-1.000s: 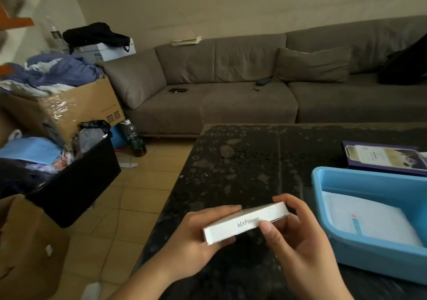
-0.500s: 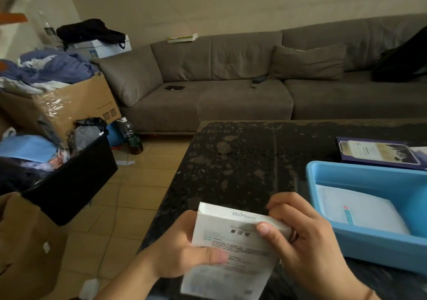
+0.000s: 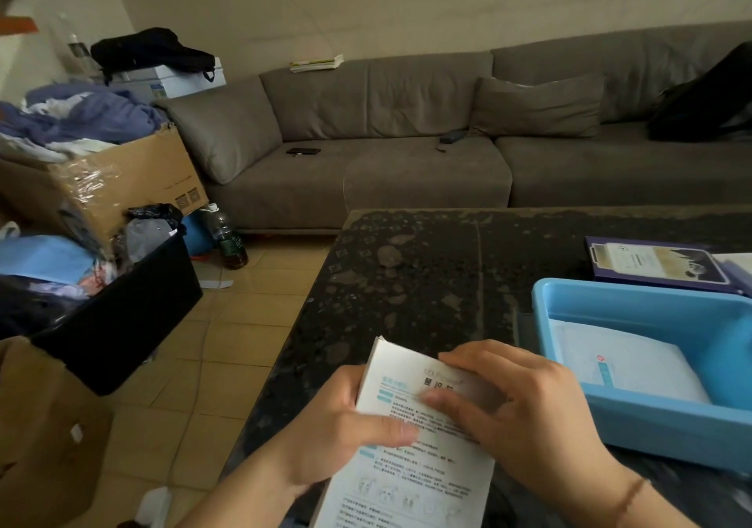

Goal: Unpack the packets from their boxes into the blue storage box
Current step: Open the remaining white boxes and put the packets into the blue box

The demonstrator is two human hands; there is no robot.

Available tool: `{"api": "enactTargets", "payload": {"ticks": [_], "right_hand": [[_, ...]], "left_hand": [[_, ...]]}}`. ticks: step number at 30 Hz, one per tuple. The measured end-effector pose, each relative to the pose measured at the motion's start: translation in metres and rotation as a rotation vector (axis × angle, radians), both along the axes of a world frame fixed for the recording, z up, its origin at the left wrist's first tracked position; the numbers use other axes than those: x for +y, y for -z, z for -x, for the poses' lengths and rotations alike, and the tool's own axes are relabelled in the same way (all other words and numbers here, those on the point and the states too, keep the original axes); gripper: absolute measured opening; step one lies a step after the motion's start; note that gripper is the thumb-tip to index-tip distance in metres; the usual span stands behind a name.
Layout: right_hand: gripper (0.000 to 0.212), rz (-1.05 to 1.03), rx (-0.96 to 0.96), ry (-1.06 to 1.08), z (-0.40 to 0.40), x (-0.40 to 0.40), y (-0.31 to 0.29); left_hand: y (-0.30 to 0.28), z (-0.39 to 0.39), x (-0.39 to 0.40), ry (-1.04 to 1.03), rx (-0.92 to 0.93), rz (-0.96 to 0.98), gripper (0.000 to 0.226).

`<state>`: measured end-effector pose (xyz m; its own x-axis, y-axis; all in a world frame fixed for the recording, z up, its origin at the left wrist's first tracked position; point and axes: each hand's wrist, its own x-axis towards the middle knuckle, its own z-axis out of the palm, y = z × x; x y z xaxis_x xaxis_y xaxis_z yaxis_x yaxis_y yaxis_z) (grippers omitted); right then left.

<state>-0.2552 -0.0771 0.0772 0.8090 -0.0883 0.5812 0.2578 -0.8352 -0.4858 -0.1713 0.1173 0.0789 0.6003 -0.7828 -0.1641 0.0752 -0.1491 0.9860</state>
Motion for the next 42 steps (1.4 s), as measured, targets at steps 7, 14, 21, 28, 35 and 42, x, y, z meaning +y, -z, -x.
{"api": "enactTargets", "payload": {"ticks": [7,14,21,28,35,42], "right_hand": [[0.053,0.237,-0.039,-0.003,0.0,-0.002,0.003],[0.057,0.362,-0.044,0.005,-0.003,-0.006,0.005],[0.059,0.399,-0.009,-0.006,-0.006,-0.008,0.007],[0.058,0.44,-0.074,0.009,-0.009,-0.009,0.018],[0.055,0.47,-0.108,0.027,-0.013,-0.009,0.031],[0.043,0.496,-0.125,0.09,-0.018,-0.008,0.042]], "left_hand": [[0.0,0.001,0.0,-0.038,0.074,-0.057,0.035],[0.003,0.002,-0.002,-0.073,0.108,-0.12,0.041],[0.002,0.002,-0.004,-0.098,0.106,-0.136,0.034],[0.001,0.003,-0.007,-0.097,0.089,-0.129,0.029],[0.007,0.0,-0.01,-0.137,0.079,-0.164,0.033],[0.012,0.001,-0.012,-0.148,0.123,-0.189,0.023]]}}
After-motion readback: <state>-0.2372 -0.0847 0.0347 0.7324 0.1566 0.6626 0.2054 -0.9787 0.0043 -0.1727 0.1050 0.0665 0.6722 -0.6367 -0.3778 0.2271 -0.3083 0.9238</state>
